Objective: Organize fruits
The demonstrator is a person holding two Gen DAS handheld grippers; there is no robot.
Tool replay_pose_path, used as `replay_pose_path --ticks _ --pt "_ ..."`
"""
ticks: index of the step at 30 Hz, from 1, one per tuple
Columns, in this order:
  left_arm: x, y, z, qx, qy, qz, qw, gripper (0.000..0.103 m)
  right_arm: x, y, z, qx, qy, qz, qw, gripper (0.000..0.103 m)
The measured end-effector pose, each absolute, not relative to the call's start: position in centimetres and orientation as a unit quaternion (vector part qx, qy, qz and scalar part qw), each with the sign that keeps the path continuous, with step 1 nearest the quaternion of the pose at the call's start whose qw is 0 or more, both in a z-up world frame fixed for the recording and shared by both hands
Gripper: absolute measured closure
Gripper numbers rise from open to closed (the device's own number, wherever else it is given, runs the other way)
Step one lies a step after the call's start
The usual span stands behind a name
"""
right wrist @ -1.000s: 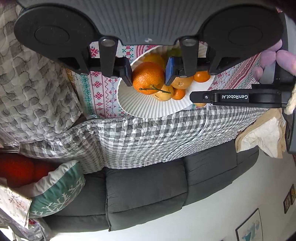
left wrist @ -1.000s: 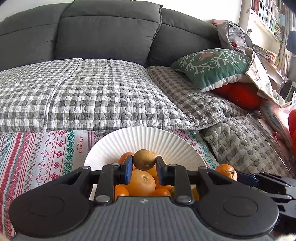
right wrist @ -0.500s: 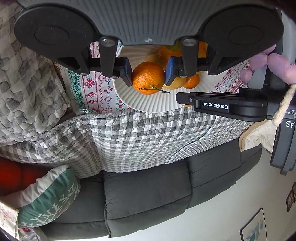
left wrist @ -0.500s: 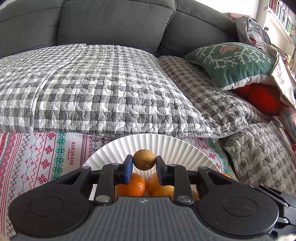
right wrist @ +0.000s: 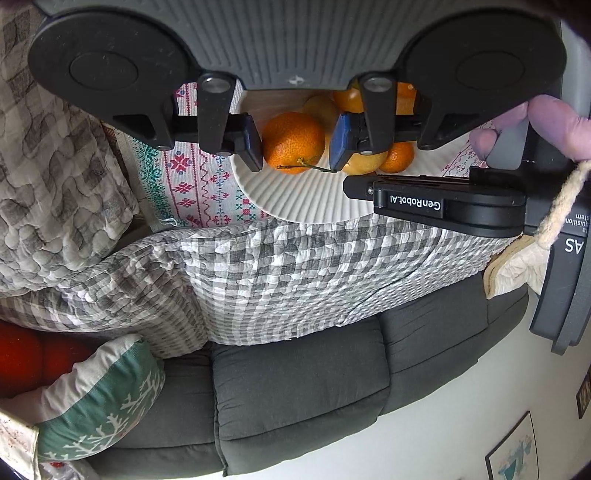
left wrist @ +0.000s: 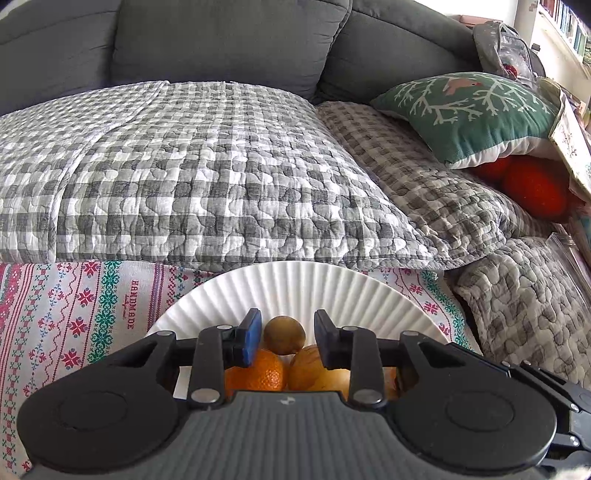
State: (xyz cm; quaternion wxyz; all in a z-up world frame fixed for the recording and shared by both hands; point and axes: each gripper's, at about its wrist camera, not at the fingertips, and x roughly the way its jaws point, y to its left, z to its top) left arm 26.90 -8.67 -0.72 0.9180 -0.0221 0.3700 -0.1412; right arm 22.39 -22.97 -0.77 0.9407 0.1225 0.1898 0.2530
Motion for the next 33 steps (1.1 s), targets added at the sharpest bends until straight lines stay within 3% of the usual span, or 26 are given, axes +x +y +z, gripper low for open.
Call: replay_pose_path --ticks 4,12,18,23,33 --pt "26.5 -8.8 -0.4 -0.016 0.358 -0.144 0.922 0.065 22.2 -23.4 -0.5 0.133 0.187 0.254 0.94 0.049" --pt "23.5 -7.8 0.7 0.003 0.33 -0.138 0.934 0.029 20.5 -24.0 0.5 0.113 0.179 0.244 0.947 0.031" --pt "20.2 -6.0 2.2 -0.01 0.316 -0.124 0.941 0.016 18.4 -23.9 1.6 0.078 0.185 0.231 0.952 0.021" --pt "16.8 -4.4 2.2 -0.023 0.325 -0.089 0.941 0.011 15.7 -24.0 1.9 0.066 0.202 0.211 0.954 0.011" --pt "10.2 -1.6 1.9 -0.027 0.353 -0.045 0.934 0.008 10.5 -24.8 1.1 0.086 0.245 0.169 0.951 0.005"
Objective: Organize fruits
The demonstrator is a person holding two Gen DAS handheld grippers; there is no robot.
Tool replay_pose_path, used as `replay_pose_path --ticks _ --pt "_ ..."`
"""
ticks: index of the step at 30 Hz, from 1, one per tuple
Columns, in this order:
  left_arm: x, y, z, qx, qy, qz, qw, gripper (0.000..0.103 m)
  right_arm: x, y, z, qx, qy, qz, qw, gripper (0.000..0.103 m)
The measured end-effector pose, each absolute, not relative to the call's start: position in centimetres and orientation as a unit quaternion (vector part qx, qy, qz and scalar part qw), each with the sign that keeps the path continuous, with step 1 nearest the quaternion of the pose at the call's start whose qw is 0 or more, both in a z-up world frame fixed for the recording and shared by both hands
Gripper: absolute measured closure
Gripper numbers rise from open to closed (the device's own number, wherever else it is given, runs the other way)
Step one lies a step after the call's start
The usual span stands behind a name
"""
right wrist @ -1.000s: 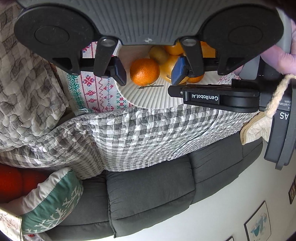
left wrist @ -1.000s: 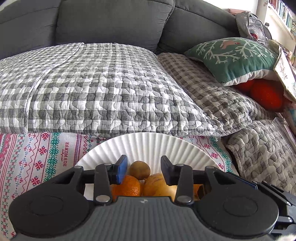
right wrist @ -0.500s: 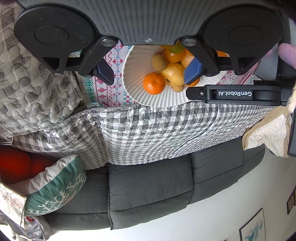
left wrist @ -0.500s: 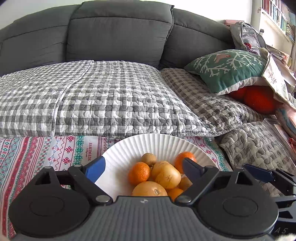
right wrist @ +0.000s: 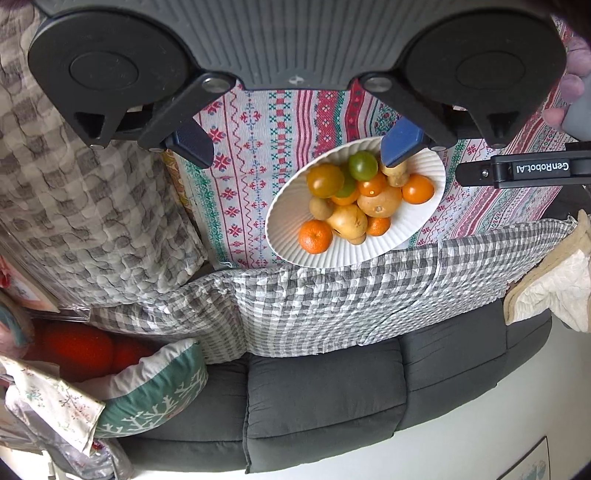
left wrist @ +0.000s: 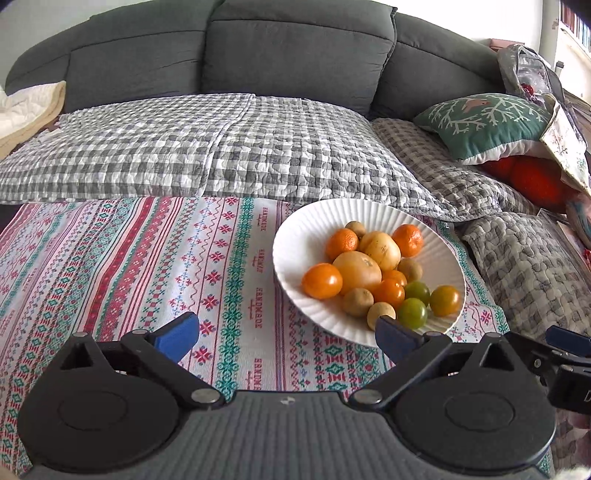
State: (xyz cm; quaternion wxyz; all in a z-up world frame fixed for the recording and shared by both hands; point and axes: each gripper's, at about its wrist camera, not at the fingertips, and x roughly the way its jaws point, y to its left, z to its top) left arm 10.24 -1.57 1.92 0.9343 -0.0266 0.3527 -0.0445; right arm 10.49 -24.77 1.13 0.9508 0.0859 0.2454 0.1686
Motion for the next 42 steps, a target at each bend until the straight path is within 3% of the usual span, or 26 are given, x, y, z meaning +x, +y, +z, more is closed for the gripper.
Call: replay_pose_path --ticks 8,18,42 --pt "6.8 -1.2 2.0 -0.029 0.384 -0.049 0.922 0.008 7.3 -24.5 0.6 0.107 0.274 0.126 0.947 0.004" --pt "3.5 -1.3 1.3 0.016 0.395 -0.03 0.918 0.008 4.7 -23.0 0.8 0.057 0.278 0.087 0.955 0.0" --pt "3.2 -1.1 0.4 0.036 0.427 -0.023 0.903 0.007 4.3 -21.7 -0.4 0.016 0.303 0.115 0.946 0.0"
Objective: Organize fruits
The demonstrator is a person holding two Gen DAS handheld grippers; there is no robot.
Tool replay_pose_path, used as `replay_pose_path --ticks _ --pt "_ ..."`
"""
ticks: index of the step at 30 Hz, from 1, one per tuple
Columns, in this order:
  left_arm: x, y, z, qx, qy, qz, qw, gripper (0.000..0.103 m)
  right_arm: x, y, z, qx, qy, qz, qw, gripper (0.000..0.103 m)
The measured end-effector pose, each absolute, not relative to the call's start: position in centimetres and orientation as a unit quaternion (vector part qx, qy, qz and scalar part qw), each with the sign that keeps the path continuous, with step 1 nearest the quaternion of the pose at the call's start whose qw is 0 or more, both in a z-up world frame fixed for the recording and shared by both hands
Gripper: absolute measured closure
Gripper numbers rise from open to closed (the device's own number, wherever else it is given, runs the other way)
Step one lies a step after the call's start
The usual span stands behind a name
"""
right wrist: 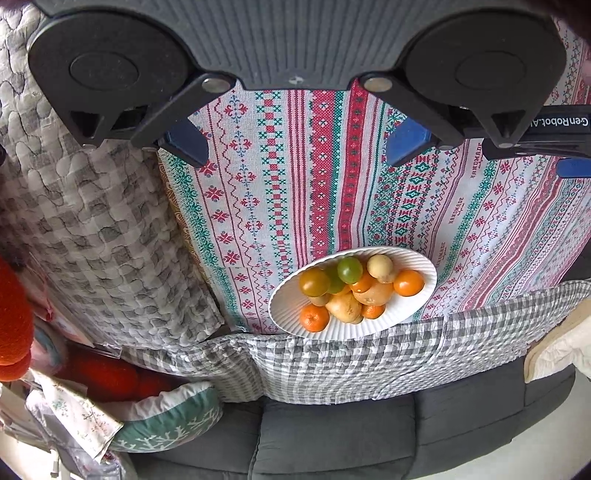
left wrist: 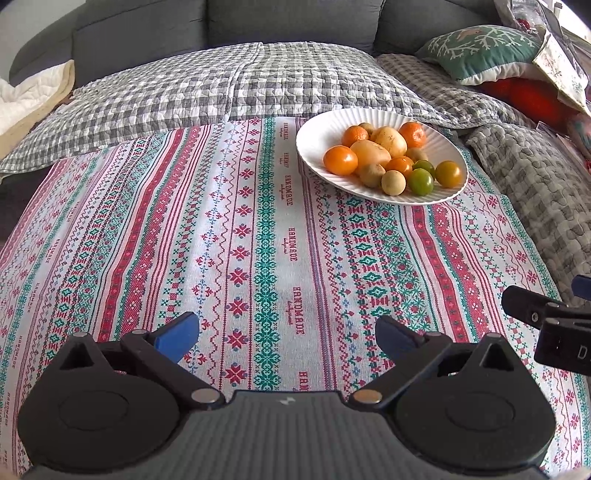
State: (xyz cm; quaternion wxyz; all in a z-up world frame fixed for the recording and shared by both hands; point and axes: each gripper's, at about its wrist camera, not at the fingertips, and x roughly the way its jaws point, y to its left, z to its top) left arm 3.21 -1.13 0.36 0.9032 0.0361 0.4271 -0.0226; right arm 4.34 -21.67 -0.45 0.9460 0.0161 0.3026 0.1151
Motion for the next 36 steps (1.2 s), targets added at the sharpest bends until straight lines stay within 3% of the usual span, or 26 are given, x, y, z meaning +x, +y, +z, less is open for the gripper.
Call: replay_pose_path --ticks 36 --pt "2.2 -0.3 1.2 0.031 0.404 -0.008 0.914 0.008 3.8 -19.3 -0.4 0.002 0.284 0.112 0.952 0.0"
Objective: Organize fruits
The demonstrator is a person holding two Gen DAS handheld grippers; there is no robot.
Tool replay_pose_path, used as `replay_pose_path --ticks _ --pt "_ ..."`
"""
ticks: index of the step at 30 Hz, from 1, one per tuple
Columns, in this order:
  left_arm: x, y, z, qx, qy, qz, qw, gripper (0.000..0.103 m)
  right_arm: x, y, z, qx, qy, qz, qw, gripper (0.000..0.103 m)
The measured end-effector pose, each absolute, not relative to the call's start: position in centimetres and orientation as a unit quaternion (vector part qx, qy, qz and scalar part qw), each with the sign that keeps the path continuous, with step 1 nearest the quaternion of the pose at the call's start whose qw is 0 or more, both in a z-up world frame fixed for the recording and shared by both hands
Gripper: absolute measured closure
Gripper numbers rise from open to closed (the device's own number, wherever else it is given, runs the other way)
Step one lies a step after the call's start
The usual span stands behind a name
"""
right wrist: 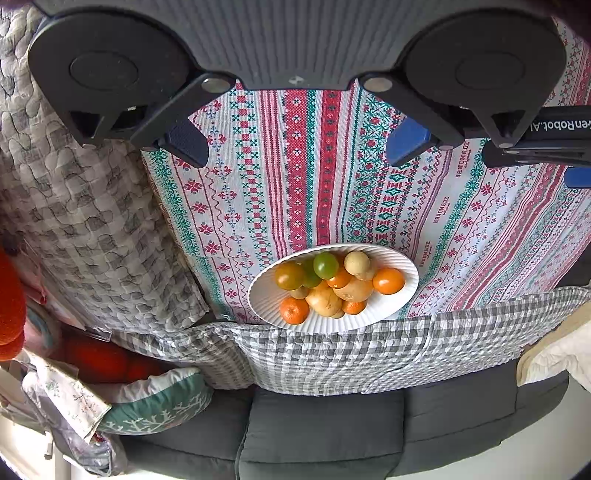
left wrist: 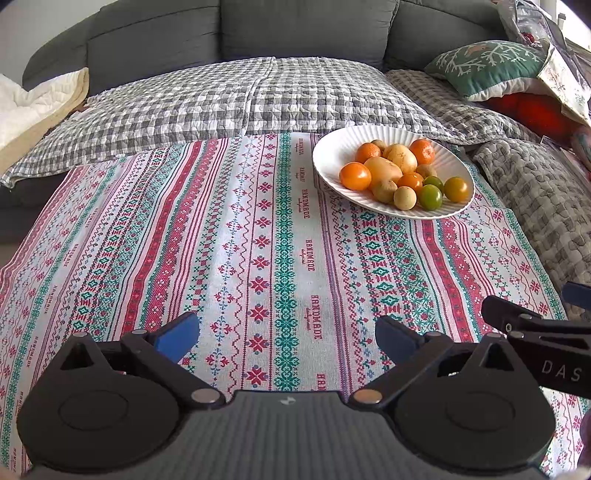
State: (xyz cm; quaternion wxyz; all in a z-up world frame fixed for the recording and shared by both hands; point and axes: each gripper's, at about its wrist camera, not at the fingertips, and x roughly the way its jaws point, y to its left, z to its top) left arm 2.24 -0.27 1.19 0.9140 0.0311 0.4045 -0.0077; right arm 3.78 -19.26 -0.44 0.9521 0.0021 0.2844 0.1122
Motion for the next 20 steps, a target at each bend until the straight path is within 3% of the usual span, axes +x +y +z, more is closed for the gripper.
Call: replay_pose_path --ticks 20 --pt "2.28 0.06 1.2 0.039 0.4 -0.006 0.916 0.008 3.98 -19.1 -0.82 -0.001 0.291 0.111 0.95 0.0"
